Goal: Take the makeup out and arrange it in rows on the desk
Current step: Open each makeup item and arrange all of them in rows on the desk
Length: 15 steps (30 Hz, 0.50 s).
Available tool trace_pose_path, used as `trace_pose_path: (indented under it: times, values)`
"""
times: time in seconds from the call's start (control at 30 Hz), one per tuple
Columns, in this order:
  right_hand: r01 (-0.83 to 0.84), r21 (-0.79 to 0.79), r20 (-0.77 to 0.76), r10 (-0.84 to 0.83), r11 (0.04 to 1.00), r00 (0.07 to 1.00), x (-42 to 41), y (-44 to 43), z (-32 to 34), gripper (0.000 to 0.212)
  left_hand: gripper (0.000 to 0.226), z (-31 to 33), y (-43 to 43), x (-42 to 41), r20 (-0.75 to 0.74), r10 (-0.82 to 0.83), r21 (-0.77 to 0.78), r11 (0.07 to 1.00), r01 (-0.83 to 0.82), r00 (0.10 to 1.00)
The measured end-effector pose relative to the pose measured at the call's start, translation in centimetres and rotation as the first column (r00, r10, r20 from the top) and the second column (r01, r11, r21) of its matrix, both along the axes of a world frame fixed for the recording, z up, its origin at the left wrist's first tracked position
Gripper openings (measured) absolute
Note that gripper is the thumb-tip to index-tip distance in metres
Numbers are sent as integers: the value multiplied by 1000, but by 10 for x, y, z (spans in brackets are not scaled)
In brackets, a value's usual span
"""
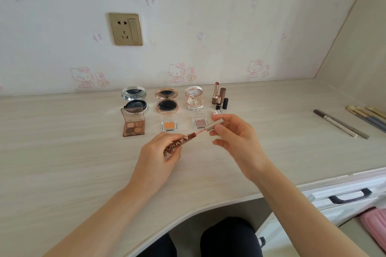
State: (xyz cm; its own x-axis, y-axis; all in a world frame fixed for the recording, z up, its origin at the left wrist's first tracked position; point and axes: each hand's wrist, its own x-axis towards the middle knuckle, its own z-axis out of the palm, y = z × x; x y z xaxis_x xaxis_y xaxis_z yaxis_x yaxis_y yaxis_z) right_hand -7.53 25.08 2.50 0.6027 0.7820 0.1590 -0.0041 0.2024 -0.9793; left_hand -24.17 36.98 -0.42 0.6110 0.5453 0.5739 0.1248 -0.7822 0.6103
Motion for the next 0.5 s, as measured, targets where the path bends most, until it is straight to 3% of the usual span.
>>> trace_pose_path:
  times: [0.23,0.37,0.5]
  values:
    - [77,-33,-5,-77,996,997,15,-5,15,22,49,-1,-6,-1,-23,-95,33,995,95,995]
    - [90,-35,-32,-91,995,995,22,-8,21,20,46,-3,-10,-1,-104,-122,59,990,129,987]
    - [110,-94,22,-109,989,994,31,-12,29,22,35,4,-19,4,-205,-181,180,959,219,962]
